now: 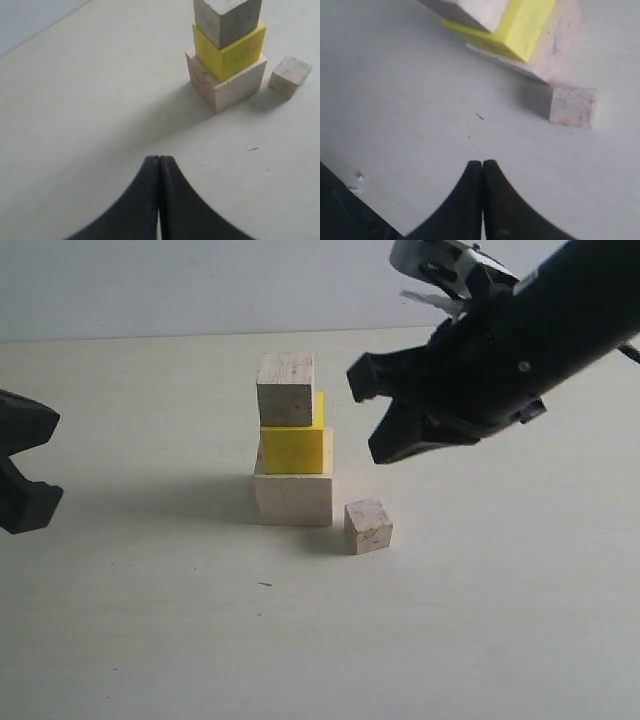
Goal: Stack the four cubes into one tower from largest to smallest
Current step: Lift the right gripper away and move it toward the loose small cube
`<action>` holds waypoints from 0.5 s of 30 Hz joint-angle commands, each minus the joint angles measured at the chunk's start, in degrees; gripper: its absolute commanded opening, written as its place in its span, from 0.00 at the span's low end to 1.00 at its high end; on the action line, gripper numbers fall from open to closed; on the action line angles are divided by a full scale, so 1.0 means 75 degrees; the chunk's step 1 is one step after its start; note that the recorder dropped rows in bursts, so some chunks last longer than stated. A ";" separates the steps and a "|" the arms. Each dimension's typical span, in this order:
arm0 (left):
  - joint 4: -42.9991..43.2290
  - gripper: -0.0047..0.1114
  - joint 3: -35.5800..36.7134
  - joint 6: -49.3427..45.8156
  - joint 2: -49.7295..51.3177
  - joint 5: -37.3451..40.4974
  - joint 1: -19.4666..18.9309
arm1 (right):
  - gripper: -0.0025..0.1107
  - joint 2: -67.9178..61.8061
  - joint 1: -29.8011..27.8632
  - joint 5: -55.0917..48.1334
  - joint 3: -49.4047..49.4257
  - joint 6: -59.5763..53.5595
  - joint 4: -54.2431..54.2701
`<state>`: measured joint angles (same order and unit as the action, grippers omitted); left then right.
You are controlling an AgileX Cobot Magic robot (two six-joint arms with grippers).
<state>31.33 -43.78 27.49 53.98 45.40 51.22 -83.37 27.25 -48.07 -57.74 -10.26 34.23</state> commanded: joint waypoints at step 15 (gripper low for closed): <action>0.0123 0.04 0.0463 0.0009 -0.0083 -0.0287 0.0013 | 0.03 0.0153 0.0009 0.1263 0.1089 0.0374 -0.1975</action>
<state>31.58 -40.99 27.49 53.61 44.78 51.22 -81.26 27.25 -40.96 -49.81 -7.78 19.82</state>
